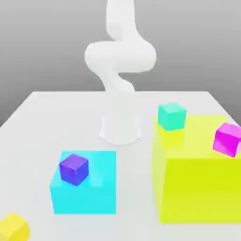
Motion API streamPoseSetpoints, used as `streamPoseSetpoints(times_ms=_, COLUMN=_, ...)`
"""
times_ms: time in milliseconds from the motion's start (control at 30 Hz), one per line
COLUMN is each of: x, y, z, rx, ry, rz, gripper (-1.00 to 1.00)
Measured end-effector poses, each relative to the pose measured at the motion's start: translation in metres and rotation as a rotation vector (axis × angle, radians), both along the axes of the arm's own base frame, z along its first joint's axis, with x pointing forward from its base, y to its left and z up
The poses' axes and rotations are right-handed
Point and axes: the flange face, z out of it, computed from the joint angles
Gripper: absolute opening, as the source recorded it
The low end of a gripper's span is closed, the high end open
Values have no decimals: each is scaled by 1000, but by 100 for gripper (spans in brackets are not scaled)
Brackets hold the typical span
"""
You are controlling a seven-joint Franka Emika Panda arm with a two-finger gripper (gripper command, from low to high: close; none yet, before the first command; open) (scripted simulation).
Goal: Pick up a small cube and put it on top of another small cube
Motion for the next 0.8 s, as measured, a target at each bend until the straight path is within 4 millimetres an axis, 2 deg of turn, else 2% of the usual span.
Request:
streamPoseSetpoints(times_ms=200, x=68, y=-45, z=-77, rx=59, ry=149, rz=-75, gripper=0)
streamPoseSetpoints(times_ms=400, x=115, y=-93, z=-167, rx=109, ry=291, rz=-162, gripper=0)
streamPoseSetpoints(times_ms=600, x=138, y=-147, z=-266, rx=150, ry=430, rz=-266, gripper=0)
streamPoseSetpoints(times_ms=667, x=139, y=-167, z=-300, rx=162, ry=475, rz=-307, gripper=0)
streamPoseSetpoints(times_ms=800, x=137, y=-195, z=-370, rx=176, ry=568, rz=-368, gripper=0)
